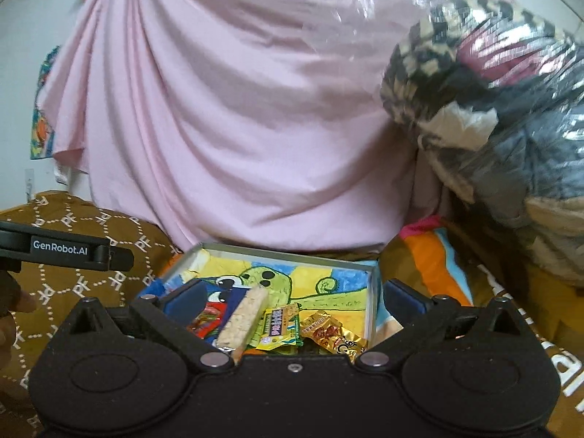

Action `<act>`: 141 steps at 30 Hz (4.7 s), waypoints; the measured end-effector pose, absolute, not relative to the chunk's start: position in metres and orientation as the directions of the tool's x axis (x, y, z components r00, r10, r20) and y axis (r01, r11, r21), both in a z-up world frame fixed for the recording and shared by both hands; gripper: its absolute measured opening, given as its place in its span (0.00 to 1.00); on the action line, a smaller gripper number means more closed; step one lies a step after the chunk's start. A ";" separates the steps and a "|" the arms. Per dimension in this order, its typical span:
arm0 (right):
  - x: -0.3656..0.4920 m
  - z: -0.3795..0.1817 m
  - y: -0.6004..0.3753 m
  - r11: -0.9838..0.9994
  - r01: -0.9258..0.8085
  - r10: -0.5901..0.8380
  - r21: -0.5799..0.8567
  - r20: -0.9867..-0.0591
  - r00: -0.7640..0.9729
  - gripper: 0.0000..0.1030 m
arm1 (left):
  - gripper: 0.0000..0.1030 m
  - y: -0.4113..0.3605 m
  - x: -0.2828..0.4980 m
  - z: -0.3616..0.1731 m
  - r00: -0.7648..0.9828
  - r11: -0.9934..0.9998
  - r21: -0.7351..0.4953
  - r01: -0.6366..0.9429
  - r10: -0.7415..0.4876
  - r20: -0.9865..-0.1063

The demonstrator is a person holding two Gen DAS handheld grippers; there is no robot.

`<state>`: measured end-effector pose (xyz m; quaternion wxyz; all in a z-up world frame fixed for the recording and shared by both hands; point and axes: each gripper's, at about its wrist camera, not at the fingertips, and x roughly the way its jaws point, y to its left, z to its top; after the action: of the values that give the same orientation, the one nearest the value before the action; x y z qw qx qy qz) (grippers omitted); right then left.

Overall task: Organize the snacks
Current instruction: 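Lift both grippers away from the tray back over the loose snacks, then lower the left gripper onto the round biscuit packet while the right gripper approaches the sausage tray, then grasp the round biscuit packet with the left gripper while the right gripper grasps the sausage tray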

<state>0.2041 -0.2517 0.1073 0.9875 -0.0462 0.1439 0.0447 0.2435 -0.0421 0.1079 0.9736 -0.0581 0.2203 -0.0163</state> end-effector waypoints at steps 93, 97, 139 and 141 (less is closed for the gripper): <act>0.224 -0.079 -0.227 0.948 -0.319 0.228 -0.001 -0.695 0.682 0.99 | 1.00 0.025 0.270 -0.055 0.659 0.992 -0.075 -0.102 0.011 -0.752; 0.234 -0.090 -0.233 0.952 -0.297 0.261 0.078 -0.718 0.645 0.99 | 1.00 0.025 0.277 -0.065 0.642 0.988 -0.083 -0.130 0.020 -0.766; 0.194 -0.092 -0.188 0.928 -0.373 0.262 -0.011 -0.692 0.673 0.58 | 0.53 -0.008 0.211 -0.073 0.641 0.994 -0.080 -0.068 -0.018 -0.767; 0.192 -0.090 -0.188 0.926 -0.378 0.270 -0.004 -0.694 0.667 0.57 | 0.53 -0.015 0.204 -0.073 0.640 0.997 -0.066 -0.046 -0.022 -0.768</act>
<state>0.1921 -0.1881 -0.0903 0.9101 -0.0738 0.3668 0.1781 0.2037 -0.0154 -0.0731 0.9046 -0.0398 0.4243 0.0067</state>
